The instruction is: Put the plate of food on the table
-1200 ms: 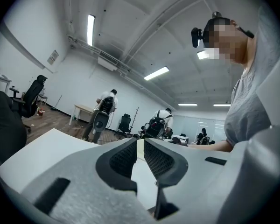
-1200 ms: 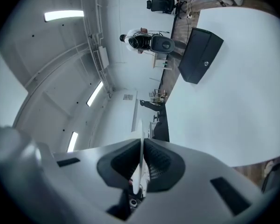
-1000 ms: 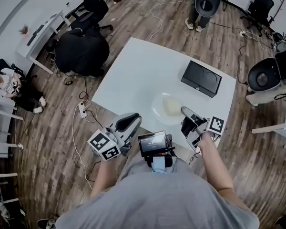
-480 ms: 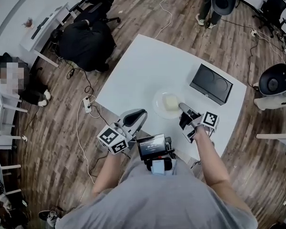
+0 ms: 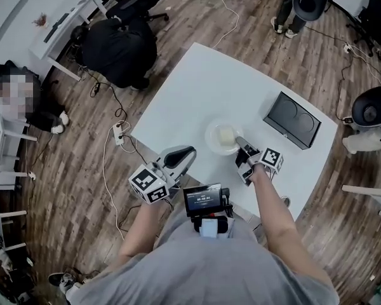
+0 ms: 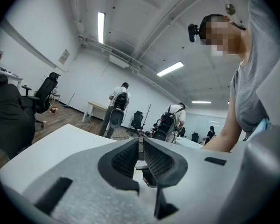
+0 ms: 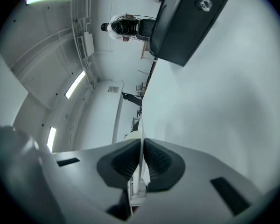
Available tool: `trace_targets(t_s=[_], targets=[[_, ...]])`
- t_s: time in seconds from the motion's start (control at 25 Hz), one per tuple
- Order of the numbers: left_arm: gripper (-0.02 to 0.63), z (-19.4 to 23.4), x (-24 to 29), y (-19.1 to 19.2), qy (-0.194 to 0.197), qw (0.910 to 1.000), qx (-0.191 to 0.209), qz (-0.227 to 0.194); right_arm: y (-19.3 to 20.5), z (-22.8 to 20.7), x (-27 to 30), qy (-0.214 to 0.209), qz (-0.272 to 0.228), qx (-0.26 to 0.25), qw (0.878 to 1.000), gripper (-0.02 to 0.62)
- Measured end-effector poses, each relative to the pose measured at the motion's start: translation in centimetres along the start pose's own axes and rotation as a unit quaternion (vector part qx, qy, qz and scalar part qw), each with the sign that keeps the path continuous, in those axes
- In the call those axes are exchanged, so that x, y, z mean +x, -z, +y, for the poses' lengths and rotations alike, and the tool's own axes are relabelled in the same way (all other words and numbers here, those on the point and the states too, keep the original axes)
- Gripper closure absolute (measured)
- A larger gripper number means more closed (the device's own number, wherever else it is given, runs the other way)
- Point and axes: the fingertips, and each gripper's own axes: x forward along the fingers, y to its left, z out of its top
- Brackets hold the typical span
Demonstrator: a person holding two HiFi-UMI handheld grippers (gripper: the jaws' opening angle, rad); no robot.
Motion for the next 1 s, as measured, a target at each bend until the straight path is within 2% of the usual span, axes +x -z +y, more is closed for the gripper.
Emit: trace_targets(t_s=[0.24, 0.8, 1.0], targets=[[0.563, 1.2, -0.7, 0.1, 0.002, 0.9999, -0.013, 0.006, 0.3, -2.4, 2.0, 0.031, 0.009, 0.015, 0.999, 0.558], [0.563, 1.8, 0.1, 0.1, 0.026, 0.9996, -0.009, 0.012, 0.1, -4.3, 3.1, 0.081, 0.032, -0.029, 0.996, 0.558], [0.563, 1.7, 0.5, 0.4, 0.03, 0.9994, -0.01, 0.017, -0.1, -4.6, 3.2, 0.103, 0.046, -0.075, 0.991, 0.557]])
